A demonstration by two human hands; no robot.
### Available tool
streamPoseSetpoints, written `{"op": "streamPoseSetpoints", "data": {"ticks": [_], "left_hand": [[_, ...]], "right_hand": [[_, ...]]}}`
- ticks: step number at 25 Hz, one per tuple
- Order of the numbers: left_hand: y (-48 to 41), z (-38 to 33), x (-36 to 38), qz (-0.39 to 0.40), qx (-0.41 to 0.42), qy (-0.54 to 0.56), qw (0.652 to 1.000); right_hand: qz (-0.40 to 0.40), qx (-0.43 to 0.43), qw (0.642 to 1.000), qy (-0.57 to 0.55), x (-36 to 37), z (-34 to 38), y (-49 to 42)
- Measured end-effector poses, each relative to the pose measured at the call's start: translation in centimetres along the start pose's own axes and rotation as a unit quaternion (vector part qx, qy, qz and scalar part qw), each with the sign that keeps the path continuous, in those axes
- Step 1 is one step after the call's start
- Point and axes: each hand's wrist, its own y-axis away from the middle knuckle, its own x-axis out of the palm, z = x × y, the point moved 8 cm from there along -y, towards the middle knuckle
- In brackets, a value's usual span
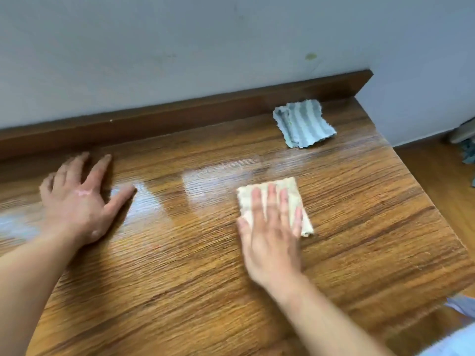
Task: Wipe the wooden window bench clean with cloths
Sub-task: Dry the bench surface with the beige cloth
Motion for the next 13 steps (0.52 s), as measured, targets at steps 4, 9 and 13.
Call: {"op": "streamPoseSetpoints", "data": {"ticks": [4, 9, 13], "left_hand": [[0.1, -0.6, 0.1, -0.017, 0.000, -0.007, 1.000], [0.3, -0.9, 0.0, -0.025, 0.013, -0.009, 1.000], [0.2, -0.9, -0.2, -0.024, 0.013, -0.006, 1.000]], "right_hand": [[0.055, -0.334, 0.941, 0.004, 2.4, 11.1, 10.6], [0.050, -0.091, 0.993, 0.059, -2.0, -0.1, -10.1], [0.029, 0.052, 0.998, -0.008, 0.0, 5.2, -9.6]]}}
